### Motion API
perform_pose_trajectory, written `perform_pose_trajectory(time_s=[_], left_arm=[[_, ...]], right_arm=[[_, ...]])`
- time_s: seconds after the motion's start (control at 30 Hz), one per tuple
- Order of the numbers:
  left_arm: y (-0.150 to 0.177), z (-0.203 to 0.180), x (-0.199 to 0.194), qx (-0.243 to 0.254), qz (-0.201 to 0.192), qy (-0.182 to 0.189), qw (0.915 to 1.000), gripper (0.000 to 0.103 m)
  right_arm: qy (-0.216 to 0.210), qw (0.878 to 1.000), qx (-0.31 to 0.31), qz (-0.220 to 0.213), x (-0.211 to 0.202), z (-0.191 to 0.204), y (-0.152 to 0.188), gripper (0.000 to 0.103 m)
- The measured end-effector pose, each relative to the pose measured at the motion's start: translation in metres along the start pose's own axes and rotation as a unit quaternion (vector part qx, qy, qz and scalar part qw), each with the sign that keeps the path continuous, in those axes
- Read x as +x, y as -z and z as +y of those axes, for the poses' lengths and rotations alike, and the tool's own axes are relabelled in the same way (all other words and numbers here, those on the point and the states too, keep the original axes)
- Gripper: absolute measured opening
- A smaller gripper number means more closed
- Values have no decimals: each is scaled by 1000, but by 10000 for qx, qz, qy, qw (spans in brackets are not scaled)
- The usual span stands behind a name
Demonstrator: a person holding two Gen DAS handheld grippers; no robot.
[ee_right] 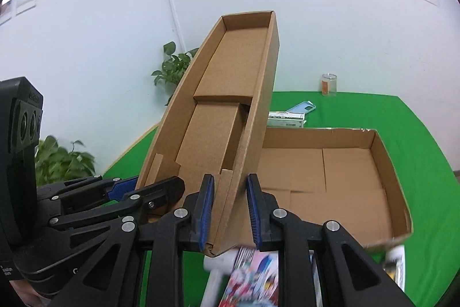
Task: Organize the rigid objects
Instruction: 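Grasp the tray end wall with the right tool and lift it, then lower the narrow tray into the large cardboard box and open the right tool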
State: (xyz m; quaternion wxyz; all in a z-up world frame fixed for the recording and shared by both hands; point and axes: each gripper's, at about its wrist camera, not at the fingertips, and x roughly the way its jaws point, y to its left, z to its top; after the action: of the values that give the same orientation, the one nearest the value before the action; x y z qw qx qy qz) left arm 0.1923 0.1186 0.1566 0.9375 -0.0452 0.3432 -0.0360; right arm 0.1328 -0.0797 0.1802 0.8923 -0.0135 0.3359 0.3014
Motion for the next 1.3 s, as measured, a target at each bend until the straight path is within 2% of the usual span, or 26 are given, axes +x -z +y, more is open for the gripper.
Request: perform_pose_trajectory(time_s=[0.13, 0.33, 0.6, 0.87, 0.97, 1.2, 1.3], left_arm=[[0, -2, 12, -63, 150, -56, 9999, 19], [11, 12, 47, -211, 531, -180, 9982, 20], [42, 43, 103, -542, 1234, -326, 9903, 20], [79, 73, 149, -866, 1883, -504, 9770, 19], [78, 72, 149, -763, 1860, -714, 9770, 19], [79, 75, 144, -907, 1911, -726, 9747, 19], [80, 70, 127, -863, 1712, -893, 9774, 20]], right_arm=[[-73, 9997, 9, 211, 29, -14, -24, 21], [-214, 9975, 26, 667, 87, -26, -28, 21], [-429, 9883, 100, 1461, 179, -33, 11, 22], [-632, 9718, 300, 2253, 263, -32, 68, 21], [-739, 9663, 462, 2422, 283, -34, 81, 21], [-891, 9603, 616, 2570, 300, -42, 89, 21], [-817, 9572, 595, 2711, 307, -39, 91, 23]])
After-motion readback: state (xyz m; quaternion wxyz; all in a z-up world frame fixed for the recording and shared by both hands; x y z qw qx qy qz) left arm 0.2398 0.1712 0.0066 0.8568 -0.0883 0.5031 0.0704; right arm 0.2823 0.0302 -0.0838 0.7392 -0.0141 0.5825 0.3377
